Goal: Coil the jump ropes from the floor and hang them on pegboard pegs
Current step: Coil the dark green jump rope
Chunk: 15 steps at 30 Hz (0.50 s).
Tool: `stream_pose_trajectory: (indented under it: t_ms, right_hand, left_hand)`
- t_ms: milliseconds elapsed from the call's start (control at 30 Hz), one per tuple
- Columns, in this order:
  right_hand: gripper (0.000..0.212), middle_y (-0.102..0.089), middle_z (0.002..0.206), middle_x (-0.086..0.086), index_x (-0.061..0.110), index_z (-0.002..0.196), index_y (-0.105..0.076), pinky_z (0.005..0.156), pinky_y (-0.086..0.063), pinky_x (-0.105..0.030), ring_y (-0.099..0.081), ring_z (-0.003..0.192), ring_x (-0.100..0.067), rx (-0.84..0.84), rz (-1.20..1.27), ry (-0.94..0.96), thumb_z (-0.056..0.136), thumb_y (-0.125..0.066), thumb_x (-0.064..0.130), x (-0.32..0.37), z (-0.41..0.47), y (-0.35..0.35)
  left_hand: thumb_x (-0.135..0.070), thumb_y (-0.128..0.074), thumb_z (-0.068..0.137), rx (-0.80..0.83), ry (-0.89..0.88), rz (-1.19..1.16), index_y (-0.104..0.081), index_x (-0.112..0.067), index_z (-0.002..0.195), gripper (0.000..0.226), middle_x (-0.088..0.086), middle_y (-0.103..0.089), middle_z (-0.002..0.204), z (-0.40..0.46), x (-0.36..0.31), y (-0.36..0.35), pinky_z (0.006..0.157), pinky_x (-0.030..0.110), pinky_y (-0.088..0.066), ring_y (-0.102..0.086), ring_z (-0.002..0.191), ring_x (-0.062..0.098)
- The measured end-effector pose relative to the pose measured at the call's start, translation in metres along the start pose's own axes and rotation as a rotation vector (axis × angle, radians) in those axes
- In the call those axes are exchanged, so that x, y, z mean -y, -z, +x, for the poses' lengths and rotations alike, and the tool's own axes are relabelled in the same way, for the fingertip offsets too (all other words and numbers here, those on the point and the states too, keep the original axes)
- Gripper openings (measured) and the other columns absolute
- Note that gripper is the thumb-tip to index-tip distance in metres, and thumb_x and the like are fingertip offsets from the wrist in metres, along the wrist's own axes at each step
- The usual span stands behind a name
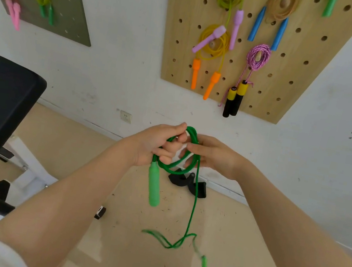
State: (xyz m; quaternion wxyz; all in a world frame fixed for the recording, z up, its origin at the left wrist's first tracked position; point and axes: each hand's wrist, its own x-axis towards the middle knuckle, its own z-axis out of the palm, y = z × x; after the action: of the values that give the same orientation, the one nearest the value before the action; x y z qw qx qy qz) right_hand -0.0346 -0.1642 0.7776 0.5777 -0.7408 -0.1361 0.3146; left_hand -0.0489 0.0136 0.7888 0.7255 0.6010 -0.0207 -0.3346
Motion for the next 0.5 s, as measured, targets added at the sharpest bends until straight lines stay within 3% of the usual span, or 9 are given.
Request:
stream_pose_trajectory:
  t_ms: [67,200,267,333,433,500]
  right_hand:
    - [0.008,-0.061,0.083,-0.004,0.013,0.097,-0.059,0.066,-0.050,-0.026,-0.057,0.065,-0.015,-0.022,-0.030,-0.047,0.094,-0.052,0.016,-0.001,0.003,0.002]
    - [0.020,-0.045,0.059,0.000,0.012,0.073,-0.057,0.049,-0.030,-0.021,-0.033,0.049,-0.012,-0.046,-0.094,-0.080,0.091,-0.057,0.019,-0.015,-0.002,0.018]
    - [0.022,-0.035,0.051,0.007,0.013,0.064,-0.056,0.052,-0.025,-0.021,-0.028,0.047,-0.009,-0.225,0.210,0.042,0.086,-0.059,0.017,-0.020,-0.006,0.028]
    - [0.025,-0.031,0.051,0.007,0.013,0.067,-0.057,0.054,-0.025,-0.022,-0.026,0.047,-0.010,-0.449,0.330,0.128,0.091,-0.054,0.018,-0.018,-0.003,0.033]
    - [0.031,-0.037,0.060,0.001,0.015,0.068,-0.060,0.049,-0.025,-0.022,-0.029,0.051,-0.013,-0.614,-0.111,0.027,0.095,-0.050,0.027,-0.009,0.015,0.012]
    - [0.033,-0.049,0.068,-0.004,0.012,0.074,-0.065,0.050,-0.030,-0.021,-0.039,0.055,-0.014,-0.515,-0.481,-0.038,0.096,-0.046,0.028,-0.008,0.027,-0.010]
  left_hand:
    - [-0.045,-0.032,0.098,-0.028,-0.039,-0.091,-0.038,-0.020,0.062,0.044,-0.010,-0.021,0.041,-0.002,0.001,-0.001,0.034,0.017,-0.020,-0.014,0.029,0.003]
    - [-0.046,-0.035,0.096,-0.104,-0.144,-0.433,-0.037,-0.022,0.049,0.053,-0.006,-0.041,0.050,-0.010,0.007,0.011,0.034,0.013,-0.031,-0.032,0.032,0.003]
    - [-0.044,-0.036,0.096,-0.167,-0.212,-0.492,-0.036,-0.022,0.044,0.056,-0.004,-0.050,0.058,-0.017,0.009,0.022,0.037,0.012,-0.039,-0.050,0.045,0.006]
    - [-0.043,-0.037,0.094,-0.145,-0.225,-0.508,-0.035,-0.022,0.041,0.056,-0.004,-0.046,0.056,-0.025,0.009,0.026,0.037,0.012,-0.041,-0.053,0.050,0.007]
    - [-0.042,-0.044,0.084,-0.021,-0.256,-0.653,-0.036,-0.020,0.040,0.050,-0.004,-0.043,0.052,-0.030,0.008,0.016,0.040,0.015,-0.048,-0.050,0.046,0.007]
    - [-0.040,-0.043,0.087,-0.030,-0.371,-0.729,-0.039,-0.018,0.041,0.051,0.002,-0.063,0.065,-0.028,0.007,0.010,0.056,0.023,-0.057,-0.066,0.063,0.012]
